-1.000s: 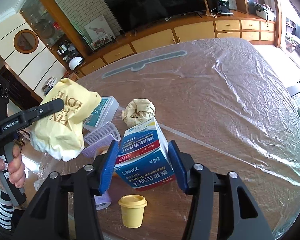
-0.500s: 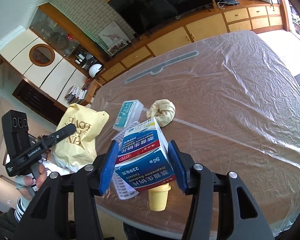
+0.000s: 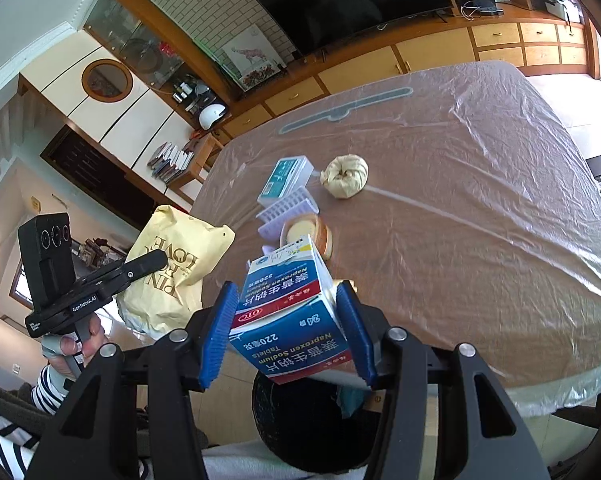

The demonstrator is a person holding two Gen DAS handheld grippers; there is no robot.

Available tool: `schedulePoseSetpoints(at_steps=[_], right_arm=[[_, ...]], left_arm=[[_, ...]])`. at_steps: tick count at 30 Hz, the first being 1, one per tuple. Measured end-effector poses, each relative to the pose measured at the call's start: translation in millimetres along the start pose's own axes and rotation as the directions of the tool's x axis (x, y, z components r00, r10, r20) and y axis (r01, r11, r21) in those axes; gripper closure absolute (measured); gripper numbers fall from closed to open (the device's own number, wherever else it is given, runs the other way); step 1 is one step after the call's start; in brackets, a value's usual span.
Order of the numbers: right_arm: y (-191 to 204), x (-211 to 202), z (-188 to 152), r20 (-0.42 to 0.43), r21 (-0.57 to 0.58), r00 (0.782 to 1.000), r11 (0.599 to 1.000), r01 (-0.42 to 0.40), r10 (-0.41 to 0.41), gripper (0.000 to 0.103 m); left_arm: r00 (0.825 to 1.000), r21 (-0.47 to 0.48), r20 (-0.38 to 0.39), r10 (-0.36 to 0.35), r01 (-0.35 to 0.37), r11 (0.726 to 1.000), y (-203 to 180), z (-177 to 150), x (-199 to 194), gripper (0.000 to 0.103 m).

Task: Collect trash
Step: 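Carry the yellow bag and medicine box over the black trash bin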

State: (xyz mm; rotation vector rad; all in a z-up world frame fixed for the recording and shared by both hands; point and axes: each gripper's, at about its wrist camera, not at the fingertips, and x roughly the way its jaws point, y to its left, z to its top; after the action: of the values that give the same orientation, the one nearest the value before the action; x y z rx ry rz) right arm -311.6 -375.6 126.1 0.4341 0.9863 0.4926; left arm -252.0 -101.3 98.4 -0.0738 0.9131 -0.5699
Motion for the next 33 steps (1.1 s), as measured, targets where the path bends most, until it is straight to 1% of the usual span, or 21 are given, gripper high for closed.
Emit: schedulePoseSetpoints(at_steps=[5, 8, 10, 16, 19, 23, 26, 28, 33], right_arm=[[6.2, -7.3, -16.6, -0.025, -0.009, 1.0, 1.0, -0.007, 0.007, 0.053], [8.1, -11.1, -26.0, -0.047, -0.008, 0.999, 1.0, -0.017, 0.017, 0.053], [11.0, -13.1, -35.0, -0.07, -0.02, 0.998, 1.0, -0.01, 0.008, 0.053], [15.5, -12.2, -56.6, -0.129, -0.031, 0.992, 0.999, -0.005, 0.001, 0.053], [15.9, -12.4, -66.6, -0.155, -0.036, 0.988, 0.999, -0.002, -0.003, 0.053], [16.7, -12.0, -76.9, -0.181, -0.046, 0.983, 0.999, 0.007, -0.016, 0.053], [17.1, -9.7, -84.8, -0.203, -0.051, 0.979, 0.999, 0.016, -0.026, 0.053], [17.5, -8.1, -87.6, -0.212, -0.052, 0.977, 0.999, 0.014, -0.024, 0.053], [17.0, -4.8, -92.2, -0.226, -0.057, 0.974, 0.998, 0.019, -0.032, 0.052]], left_arm=[[0.999, 0.029, -0.027, -0.03, 0.031, 0.999, -13.0, -20.7, -8.8, 0.078], [0.998, 0.05, -0.051, -0.033, 0.036, 0.998, -21.0, -33.1, -11.5, 0.078], [0.997, 0.053, -0.068, -0.044, 0.048, 0.997, -24.6, -41.4, -12.0, 0.078], [0.991, 0.077, -0.119, -0.053, 0.063, 0.995, -37.0, -63.3, -10.6, 0.078], [0.988, 0.103, -0.147, -0.05, 0.066, 0.992, -45.5, -74.2, -8.5, 0.078], [0.982, 0.129, -0.181, -0.057, 0.081, 0.988, -53.2, -85.5, -4.5, 0.078], [0.98, 0.155, -0.189, -0.062, 0.092, 0.984, -60.8, -91.3, -4.4, 0.078], [0.979, 0.186, -0.196, -0.05, 0.087, 0.979, -68.4, -95.1, -2.7, 0.078], [0.973, 0.212, -0.224, -0.061, 0.11, 0.971, -76.9, -101.6, 4.5, 0.078]])
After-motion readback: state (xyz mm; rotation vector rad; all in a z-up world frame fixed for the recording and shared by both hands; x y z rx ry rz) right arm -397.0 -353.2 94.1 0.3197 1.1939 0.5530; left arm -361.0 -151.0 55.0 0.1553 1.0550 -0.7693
